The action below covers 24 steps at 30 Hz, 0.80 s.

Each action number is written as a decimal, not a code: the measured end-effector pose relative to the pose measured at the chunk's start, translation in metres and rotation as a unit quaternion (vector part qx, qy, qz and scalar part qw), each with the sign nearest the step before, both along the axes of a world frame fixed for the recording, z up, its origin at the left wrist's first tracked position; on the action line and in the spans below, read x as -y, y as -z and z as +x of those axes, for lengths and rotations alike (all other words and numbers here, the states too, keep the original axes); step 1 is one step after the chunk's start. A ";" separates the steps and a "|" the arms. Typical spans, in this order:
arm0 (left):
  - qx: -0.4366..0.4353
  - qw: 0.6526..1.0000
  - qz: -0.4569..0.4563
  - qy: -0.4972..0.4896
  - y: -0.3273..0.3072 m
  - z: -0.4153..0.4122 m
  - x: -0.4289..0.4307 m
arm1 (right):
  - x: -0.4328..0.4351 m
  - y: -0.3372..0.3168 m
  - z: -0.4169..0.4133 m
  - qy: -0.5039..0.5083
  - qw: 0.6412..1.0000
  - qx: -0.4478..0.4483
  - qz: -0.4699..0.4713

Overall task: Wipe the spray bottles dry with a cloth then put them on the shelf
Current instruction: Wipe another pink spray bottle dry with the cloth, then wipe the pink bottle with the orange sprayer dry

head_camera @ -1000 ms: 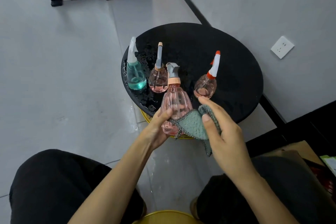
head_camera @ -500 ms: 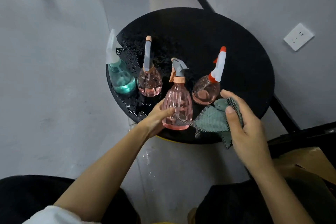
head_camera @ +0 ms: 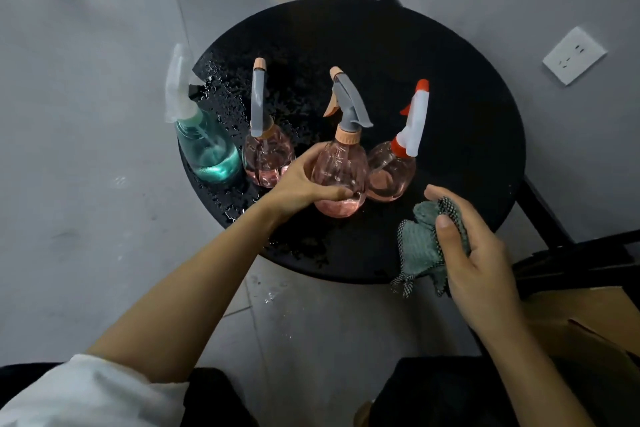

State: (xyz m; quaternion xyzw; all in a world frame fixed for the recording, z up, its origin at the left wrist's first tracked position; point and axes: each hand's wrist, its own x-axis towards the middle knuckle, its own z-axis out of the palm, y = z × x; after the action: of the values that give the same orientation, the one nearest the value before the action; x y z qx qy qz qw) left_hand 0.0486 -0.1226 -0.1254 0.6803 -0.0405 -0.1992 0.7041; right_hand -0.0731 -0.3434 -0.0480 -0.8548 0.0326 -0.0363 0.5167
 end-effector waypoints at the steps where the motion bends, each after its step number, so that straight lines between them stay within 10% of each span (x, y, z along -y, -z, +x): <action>1: 0.010 1.000 0.016 0.005 -0.001 0.004 -0.001 | 0.000 0.000 0.001 0.000 1.000 -0.001 0.001; 17: 0.076 0.984 0.158 -0.009 -0.007 0.027 0.004 | -0.002 0.003 0.004 -0.013 1.000 0.008 0.005; 24: 0.251 0.904 0.214 -0.271 -0.012 -0.044 0.039 | 0.003 0.000 0.002 -0.003 1.000 0.019 0.001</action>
State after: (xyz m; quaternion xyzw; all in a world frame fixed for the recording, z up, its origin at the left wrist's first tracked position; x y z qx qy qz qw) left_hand 0.0049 -0.1613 -0.1137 0.8268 0.0137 0.1733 0.5350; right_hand -0.0707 -0.3462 -0.0478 -0.8535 0.0207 -0.0508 0.5182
